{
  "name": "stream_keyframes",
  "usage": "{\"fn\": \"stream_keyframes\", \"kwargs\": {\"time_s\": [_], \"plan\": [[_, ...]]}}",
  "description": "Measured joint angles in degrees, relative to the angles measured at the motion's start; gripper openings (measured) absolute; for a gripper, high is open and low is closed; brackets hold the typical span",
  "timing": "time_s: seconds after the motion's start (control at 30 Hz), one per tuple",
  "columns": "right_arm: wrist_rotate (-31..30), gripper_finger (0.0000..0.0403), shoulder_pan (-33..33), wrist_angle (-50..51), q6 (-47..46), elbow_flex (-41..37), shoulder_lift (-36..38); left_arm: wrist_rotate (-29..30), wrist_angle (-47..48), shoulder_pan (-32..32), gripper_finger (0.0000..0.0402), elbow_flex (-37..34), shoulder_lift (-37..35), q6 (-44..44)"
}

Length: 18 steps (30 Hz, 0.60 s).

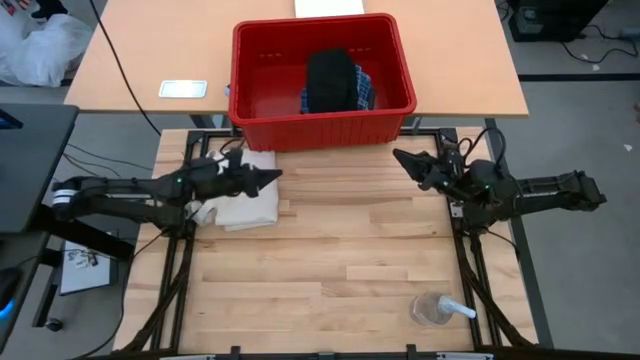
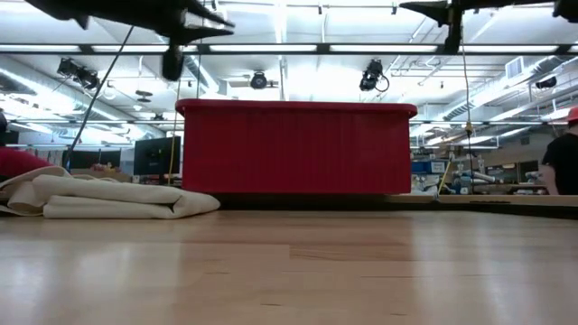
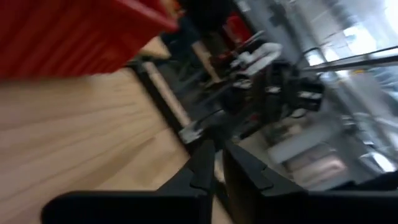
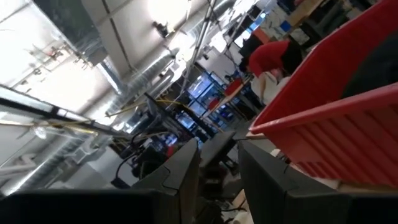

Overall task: Fold laundry
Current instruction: Remove the black shorts from the red laundry bin

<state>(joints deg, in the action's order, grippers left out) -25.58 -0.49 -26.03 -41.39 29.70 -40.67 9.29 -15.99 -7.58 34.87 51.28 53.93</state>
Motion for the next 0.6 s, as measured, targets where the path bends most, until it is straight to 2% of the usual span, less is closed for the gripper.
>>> {"fn": "stream_keyframes", "kwargs": {"time_s": [0.1,0.33,0.47,0.6], "plan": [[1.5,0.0123,-0.2,0.0,0.0,0.8,-0.8,-2.0,-4.6,-2.7,0.0097,0.5,2.6,0.6],[1.3,0.0123,-0.1,0.0,0.0,1.2,-1.6,-11.5,-2.0,-9.8,0.0211,10.1,10.4,-0.5],[1.2,0.0123,-0.1,0.0,0.0,1.2,-1.6,-13.6,4.8,-13.9,0.0241,18.4,15.6,-2.7],[1.2,0.0123,0.2,0.0,-0.1,1.2,-1.6,-19.5,8.2,-18.4,0.0244,25.6,20.9,-2.2]]}}
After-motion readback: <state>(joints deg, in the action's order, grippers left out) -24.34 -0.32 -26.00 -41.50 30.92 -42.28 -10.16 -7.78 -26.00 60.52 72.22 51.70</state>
